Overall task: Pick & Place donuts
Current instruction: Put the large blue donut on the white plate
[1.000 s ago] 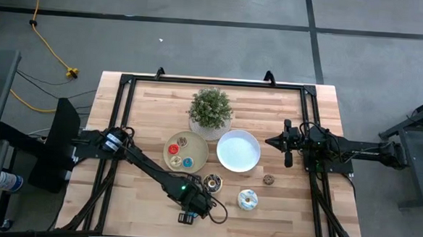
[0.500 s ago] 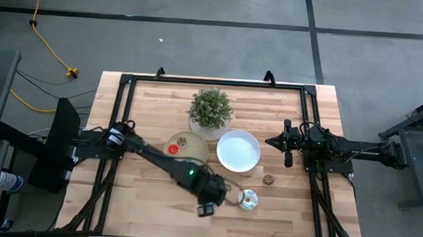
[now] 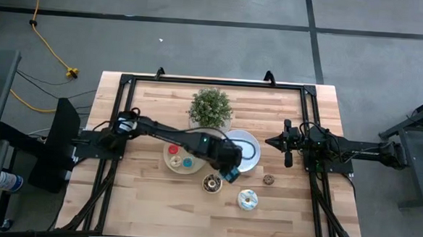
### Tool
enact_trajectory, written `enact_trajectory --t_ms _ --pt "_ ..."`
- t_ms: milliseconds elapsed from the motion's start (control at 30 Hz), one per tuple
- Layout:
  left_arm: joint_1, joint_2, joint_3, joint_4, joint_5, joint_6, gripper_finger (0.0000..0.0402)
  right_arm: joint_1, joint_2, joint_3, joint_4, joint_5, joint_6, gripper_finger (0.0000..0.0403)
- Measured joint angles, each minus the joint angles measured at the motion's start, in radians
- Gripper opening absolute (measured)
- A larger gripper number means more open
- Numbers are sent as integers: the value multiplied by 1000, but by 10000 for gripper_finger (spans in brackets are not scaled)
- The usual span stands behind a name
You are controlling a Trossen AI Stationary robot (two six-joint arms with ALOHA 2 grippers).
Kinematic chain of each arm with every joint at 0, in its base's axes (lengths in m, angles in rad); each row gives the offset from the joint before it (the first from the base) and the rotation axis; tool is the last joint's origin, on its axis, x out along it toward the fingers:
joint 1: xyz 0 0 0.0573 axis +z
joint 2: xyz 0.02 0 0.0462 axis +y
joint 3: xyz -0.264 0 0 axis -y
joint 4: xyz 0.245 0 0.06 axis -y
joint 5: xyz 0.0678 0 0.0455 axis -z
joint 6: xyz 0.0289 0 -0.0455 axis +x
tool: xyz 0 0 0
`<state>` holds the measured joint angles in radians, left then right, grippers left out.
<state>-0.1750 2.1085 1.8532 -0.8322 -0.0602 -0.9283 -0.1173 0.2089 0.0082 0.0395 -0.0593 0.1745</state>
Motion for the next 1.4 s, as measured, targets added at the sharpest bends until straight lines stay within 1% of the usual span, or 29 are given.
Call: enact_trajectory --t_ms 100,300,367,467,533,567,600,667,900,1100,1200,1400 --pt "35 15 0 42 31 -7 100 0 0 0 1 0 0 0" --pt "93 48 1 87 34 -25 100 0 0 0 1 0 0 0" --pt "110 55 -3 59 34 -31 100 0 0 0 1 0 0 0" --pt "132 76 3 88 36 -71 100 0 0 0 2 0 0 0" --pt "145 82 -4 55 49 -75 100 0 0 0 1 0 0 0" --pt "150 90 -4 72 50 -77 100 0 0 0 2 0 0 0" --pt "153 97 1 89 44 -81 100 0 0 0 2 0 0 0" --pt "157 99 -1 63 29 -88 100 0 0 0 1 0 0 0" --pt "163 121 -1 61 -30 -98 100 0 0 0 1 0 0 0" --pt "162 146 -2 42 -30 -97 100 0 0 0 2 0 0 0" --pt "162 161 0 63 -47 -98 100 0 0 0 2 0 0 0" --pt "162 162 -1 53 -9 -85 99 0 0 0 1 0 0 0"
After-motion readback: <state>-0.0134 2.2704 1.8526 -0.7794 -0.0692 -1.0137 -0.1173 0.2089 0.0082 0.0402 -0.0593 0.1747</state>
